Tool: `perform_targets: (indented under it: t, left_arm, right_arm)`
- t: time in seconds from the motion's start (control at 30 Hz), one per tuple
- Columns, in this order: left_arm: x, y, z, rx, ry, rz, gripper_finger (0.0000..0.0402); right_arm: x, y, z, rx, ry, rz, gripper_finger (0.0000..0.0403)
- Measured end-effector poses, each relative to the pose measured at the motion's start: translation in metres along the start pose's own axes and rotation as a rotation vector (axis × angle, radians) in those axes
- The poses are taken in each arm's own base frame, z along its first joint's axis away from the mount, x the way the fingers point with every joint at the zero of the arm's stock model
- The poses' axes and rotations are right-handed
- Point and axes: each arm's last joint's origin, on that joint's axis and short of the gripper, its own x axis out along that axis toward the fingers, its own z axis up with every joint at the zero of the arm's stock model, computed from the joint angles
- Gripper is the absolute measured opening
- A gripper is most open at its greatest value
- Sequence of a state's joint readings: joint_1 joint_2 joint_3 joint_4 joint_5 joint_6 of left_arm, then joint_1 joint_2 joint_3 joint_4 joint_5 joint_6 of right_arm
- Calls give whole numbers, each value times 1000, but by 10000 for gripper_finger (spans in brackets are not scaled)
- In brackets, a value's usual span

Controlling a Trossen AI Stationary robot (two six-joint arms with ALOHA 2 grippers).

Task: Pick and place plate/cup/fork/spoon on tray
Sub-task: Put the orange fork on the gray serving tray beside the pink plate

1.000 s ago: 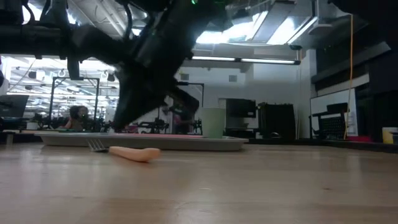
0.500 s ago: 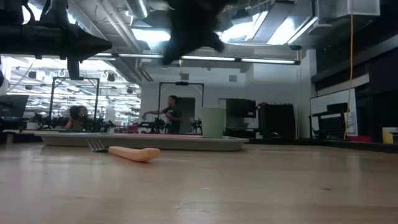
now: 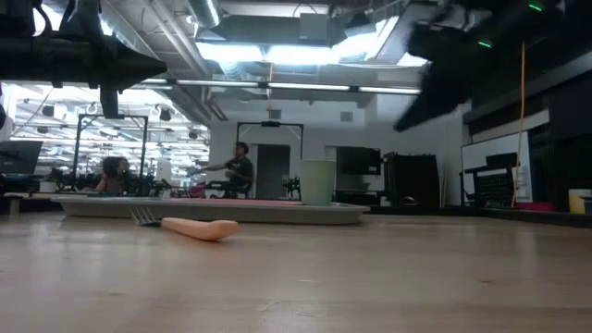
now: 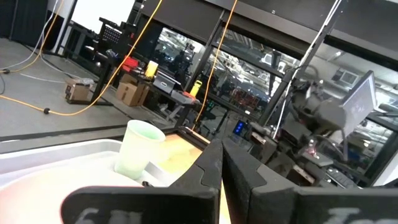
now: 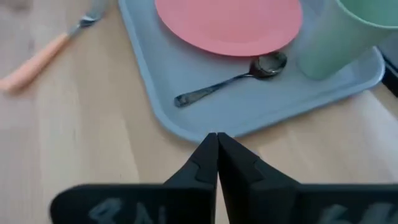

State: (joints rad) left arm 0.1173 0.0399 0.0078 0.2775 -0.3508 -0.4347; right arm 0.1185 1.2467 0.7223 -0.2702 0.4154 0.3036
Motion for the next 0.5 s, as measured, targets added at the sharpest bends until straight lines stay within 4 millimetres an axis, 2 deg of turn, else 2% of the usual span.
perform_targets:
  t: [0.13, 0.3, 0.5]
  left_arm:
    - [0, 0, 0, 0, 0, 0, 0]
    - [0, 0, 0, 0, 0, 0, 0]
    - [0, 0, 0, 0, -1, 1, 0]
  right_arm:
    - [-14, -21, -45, -72, -137, 35, 17]
    - [-21, -34, -87, -123, -330, 154, 16]
    - [-28, -42, -110, -150, -524, 215, 17]
